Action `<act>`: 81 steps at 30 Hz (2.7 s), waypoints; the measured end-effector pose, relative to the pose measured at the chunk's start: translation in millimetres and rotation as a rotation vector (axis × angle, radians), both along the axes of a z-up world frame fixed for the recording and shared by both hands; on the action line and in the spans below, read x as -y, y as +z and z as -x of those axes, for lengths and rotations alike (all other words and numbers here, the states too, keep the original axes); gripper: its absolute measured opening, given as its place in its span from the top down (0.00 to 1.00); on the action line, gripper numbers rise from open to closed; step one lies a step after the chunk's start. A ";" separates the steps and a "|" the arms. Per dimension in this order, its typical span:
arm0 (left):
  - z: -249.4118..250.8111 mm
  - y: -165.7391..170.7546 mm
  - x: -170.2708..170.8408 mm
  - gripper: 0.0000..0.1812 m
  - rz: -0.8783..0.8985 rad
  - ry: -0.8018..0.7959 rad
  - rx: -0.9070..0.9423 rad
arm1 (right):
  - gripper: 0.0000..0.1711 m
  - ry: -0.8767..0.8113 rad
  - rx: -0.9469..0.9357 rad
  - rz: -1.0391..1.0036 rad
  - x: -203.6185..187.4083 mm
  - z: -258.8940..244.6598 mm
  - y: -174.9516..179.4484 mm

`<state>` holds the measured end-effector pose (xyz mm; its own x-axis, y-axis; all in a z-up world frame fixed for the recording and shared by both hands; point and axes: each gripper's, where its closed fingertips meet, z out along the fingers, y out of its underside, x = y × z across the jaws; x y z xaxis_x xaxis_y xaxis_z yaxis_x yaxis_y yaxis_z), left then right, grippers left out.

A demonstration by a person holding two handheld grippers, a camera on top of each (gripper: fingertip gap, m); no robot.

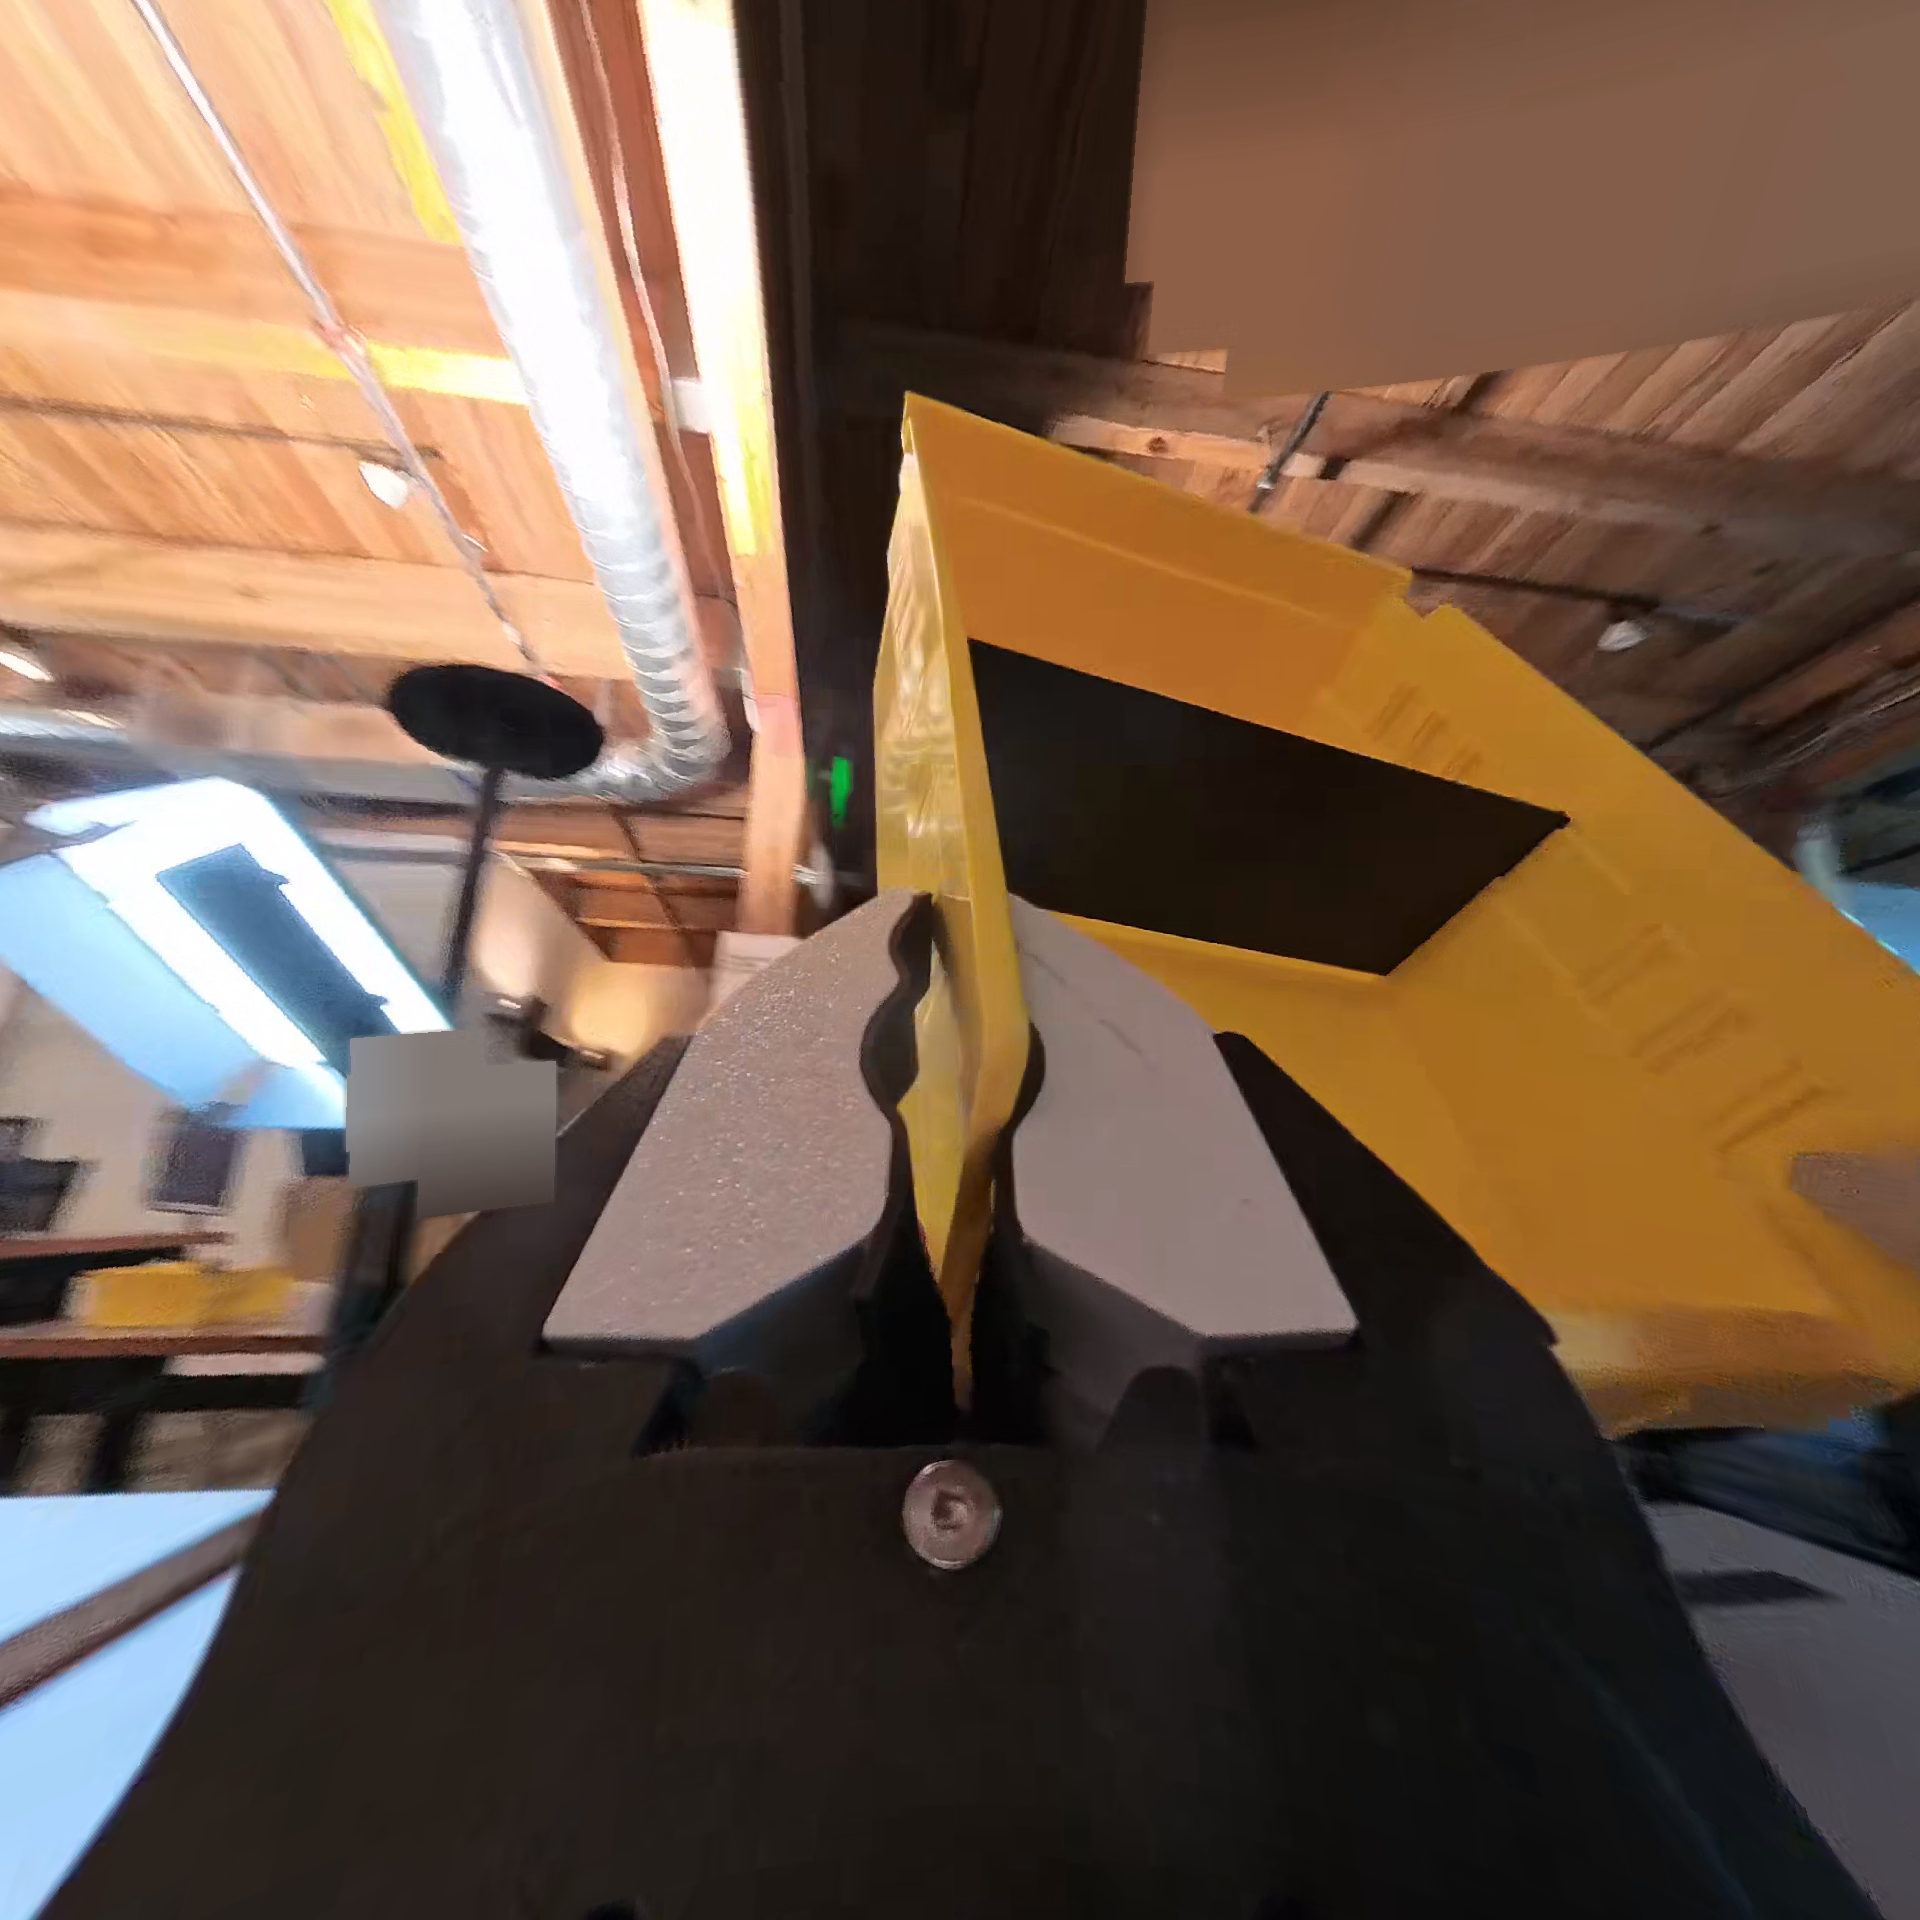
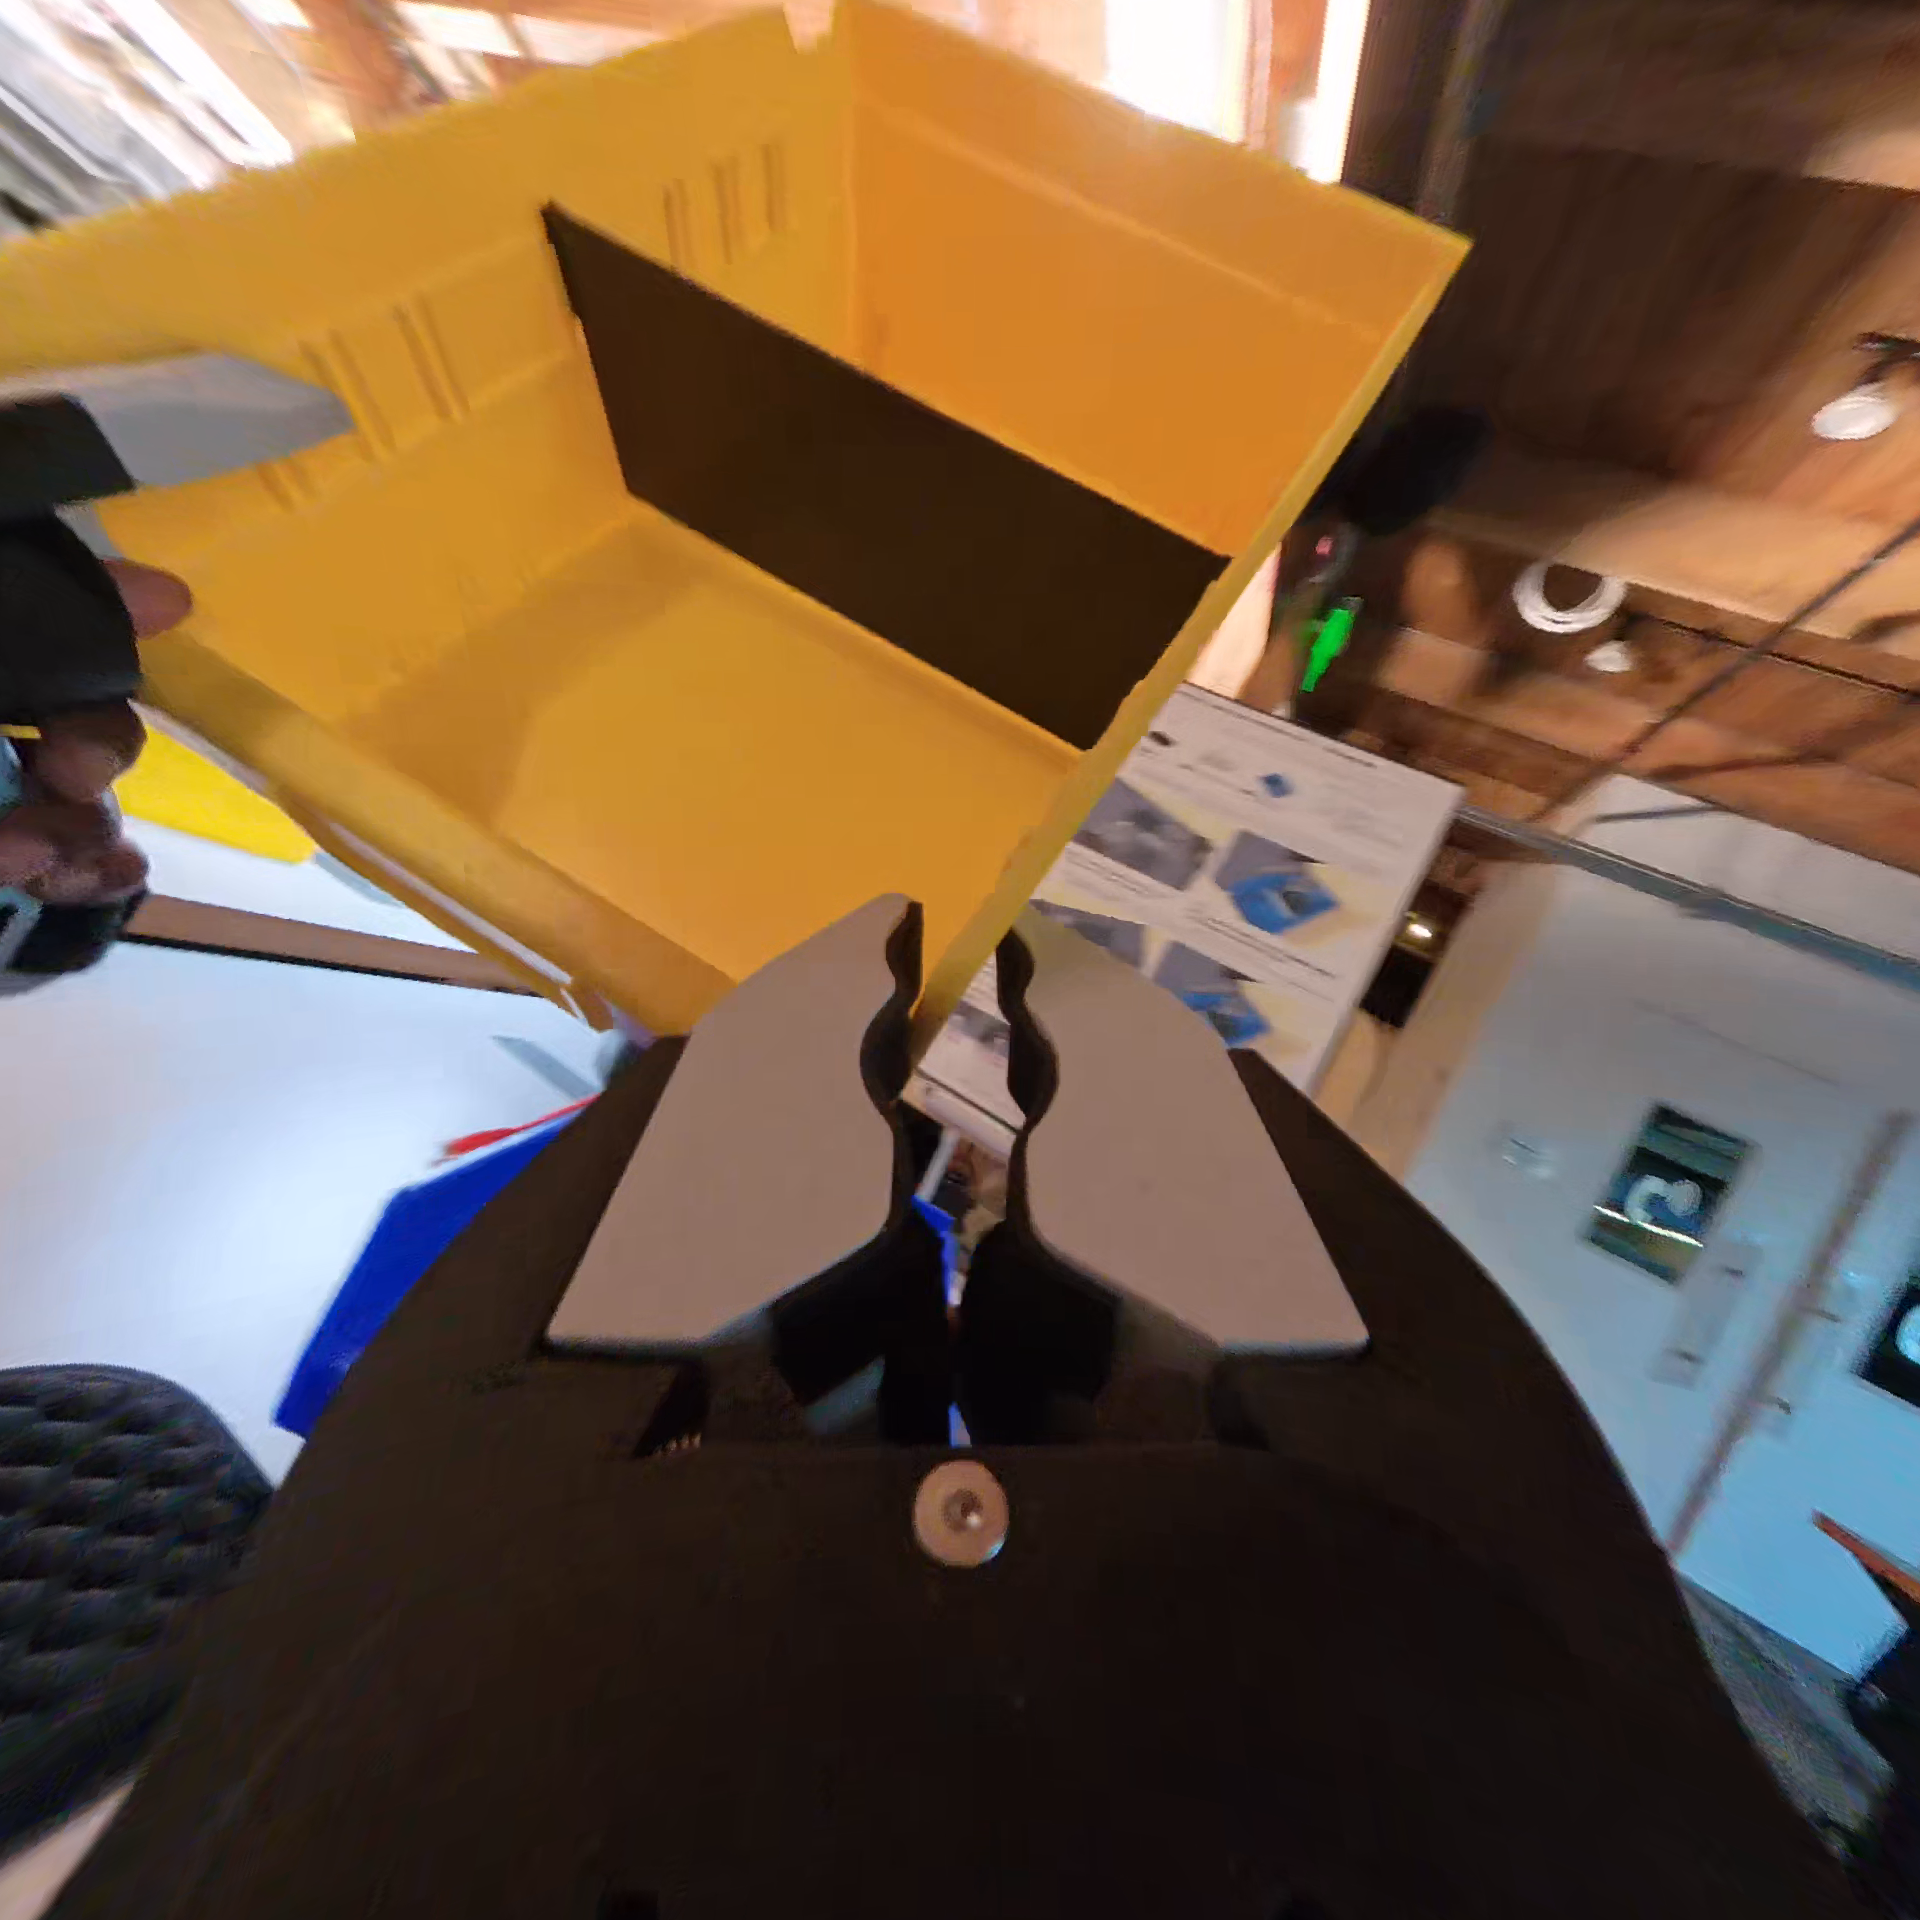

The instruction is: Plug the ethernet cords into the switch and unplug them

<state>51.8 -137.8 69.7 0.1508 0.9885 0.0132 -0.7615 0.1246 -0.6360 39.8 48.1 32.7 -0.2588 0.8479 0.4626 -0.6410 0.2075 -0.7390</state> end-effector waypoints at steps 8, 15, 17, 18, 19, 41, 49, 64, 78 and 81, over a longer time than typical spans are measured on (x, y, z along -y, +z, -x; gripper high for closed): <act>74.8 -22.4 -160.2 0.91 0.052 -0.472 0.327 | 0.92 -0.356 0.224 -0.025 -145.5 3.3 -20.8; 130.5 -110.3 -268.0 0.89 0.244 -0.563 0.636 | 0.94 -0.448 0.463 0.148 -240.8 32.4 -91.7; 141.6 -138.6 -283.3 0.89 0.284 -0.565 0.710 | 0.94 -0.472 0.529 0.167 -254.9 41.6 -116.2; 145.9 -150.9 -288.3 0.90 0.297 -0.556 0.735 | 0.94 -0.495 0.567 0.159 -260.4 46.4 -129.5; 149.3 -162.1 -291.8 0.90 0.312 -0.548 0.762 | 0.94 -0.510 0.599 0.157 -264.4 50.4 -141.1; 105.3 -238.7 -205.0 0.61 1.156 -0.481 1.033 | 0.72 -0.357 0.580 -0.244 -221.8 49.8 -150.7; 135.9 -283.1 -149.9 0.82 1.374 -0.151 1.082 | 0.67 -0.211 0.809 -0.693 -154.7 69.1 -232.7; 138.1 -286.9 -11.8 0.80 1.325 -0.096 1.223 | 0.78 -0.482 0.870 -0.690 -228.7 72.7 -241.0; 57.4 -282.5 117.1 0.81 1.369 -0.129 1.003 | 0.78 -0.496 0.932 -0.728 -275.3 37.7 -241.7; 38.3 -282.1 124.2 0.81 1.381 -0.162 0.964 | 0.78 -0.444 0.955 -0.726 -282.1 16.8 -241.5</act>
<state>13.5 -262.0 -212.4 0.6976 0.3157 -0.6433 -0.0957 -0.8486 -0.5202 23.0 330.2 -208.8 -0.5036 0.5787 0.6415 0.3067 0.8139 -0.4935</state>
